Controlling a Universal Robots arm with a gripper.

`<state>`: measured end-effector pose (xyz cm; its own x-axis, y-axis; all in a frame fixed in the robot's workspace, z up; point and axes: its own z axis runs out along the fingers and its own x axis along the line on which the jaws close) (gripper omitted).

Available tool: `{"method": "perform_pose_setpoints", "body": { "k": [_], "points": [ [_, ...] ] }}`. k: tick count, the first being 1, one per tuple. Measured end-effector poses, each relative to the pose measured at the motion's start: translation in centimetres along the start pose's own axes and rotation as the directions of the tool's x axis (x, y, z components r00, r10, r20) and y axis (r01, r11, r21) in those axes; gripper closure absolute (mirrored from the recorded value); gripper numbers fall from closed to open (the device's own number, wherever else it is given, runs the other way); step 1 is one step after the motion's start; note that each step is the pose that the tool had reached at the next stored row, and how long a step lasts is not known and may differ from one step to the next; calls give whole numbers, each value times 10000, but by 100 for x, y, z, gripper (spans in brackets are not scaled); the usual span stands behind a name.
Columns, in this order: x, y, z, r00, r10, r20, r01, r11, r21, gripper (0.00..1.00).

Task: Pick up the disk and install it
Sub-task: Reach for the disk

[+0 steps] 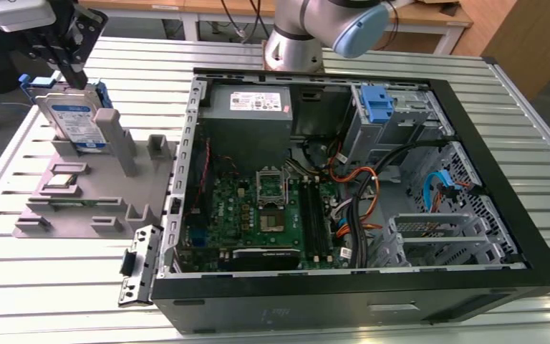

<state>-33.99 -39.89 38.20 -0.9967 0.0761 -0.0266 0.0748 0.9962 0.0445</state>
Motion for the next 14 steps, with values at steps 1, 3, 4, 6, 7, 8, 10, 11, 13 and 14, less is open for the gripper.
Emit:
{"method": "perform_pose_setpoints", "body": {
  "k": [1,3,4,6,7,8,10,11,13,14],
  "points": [
    [1,0,0,10000,0,0,0,10000,0,90],
    [8,-1,0,10000,1,0,-1,10000,0,90],
    [8,-1,0,10000,1,0,-1,10000,0,90],
    [8,-1,0,10000,1,0,-1,10000,0,90],
    [8,-1,0,10000,2,0,-2,10000,0,90],
    [8,-1,0,10000,2,0,-2,10000,0,90],
    [9,-1,0,10000,1,0,-1,10000,0,90],
    [11,-1,0,10000,2,0,-2,10000,0,90],
    [23,-1,2,10000,4,0,-4,10000,0,90],
    [30,-1,6,10000,2,0,-2,10000,0,90]
  ]
}}
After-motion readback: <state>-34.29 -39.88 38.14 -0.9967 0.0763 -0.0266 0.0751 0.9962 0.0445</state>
